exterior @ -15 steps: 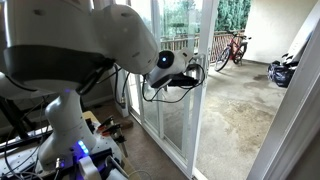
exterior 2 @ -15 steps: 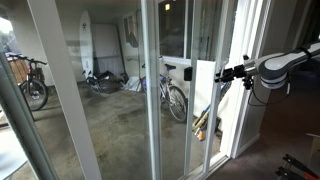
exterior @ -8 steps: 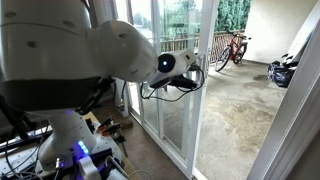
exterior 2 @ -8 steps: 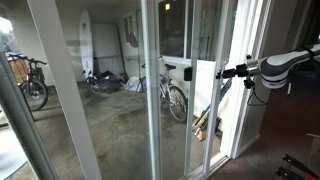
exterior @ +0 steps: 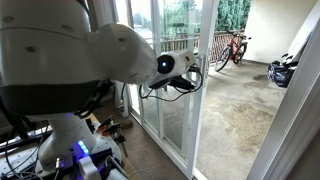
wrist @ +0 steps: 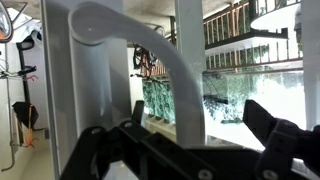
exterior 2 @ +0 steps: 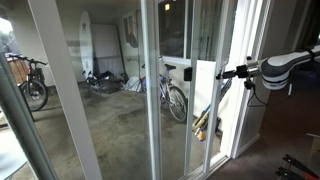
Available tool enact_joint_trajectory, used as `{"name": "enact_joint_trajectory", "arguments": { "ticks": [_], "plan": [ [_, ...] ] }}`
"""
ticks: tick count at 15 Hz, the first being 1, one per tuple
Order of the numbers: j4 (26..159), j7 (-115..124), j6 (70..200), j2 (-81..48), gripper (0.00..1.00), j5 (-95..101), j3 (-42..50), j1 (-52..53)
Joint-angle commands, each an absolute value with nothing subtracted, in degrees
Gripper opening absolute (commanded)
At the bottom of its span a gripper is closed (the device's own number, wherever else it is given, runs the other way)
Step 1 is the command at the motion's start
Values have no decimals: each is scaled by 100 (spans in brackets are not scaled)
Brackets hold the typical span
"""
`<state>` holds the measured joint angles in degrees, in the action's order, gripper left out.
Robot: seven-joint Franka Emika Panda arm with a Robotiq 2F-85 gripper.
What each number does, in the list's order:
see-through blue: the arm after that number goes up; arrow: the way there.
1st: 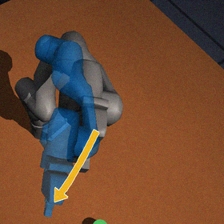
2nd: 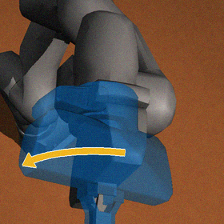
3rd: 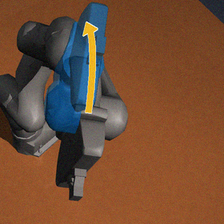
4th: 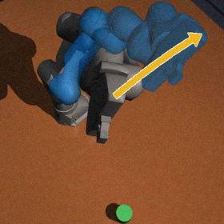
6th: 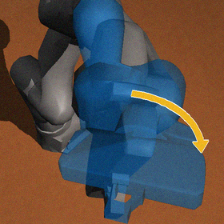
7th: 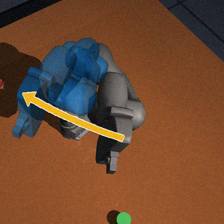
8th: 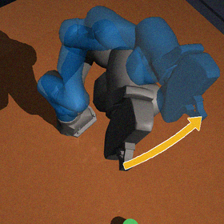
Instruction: Open the sliding door
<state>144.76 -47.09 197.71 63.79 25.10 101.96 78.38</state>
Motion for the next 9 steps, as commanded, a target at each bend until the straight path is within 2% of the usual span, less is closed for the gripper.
{"name": "enact_joint_trajectory", "arguments": {
  "ticks": [1, 9],
  "plan": [
    [14990, -4803, 19899, 5822, 100, 2527, 10397, 8094],
    [14909, -4863, 19811, 5608, 100, 2477, 10134, 7907]
  ]
}}
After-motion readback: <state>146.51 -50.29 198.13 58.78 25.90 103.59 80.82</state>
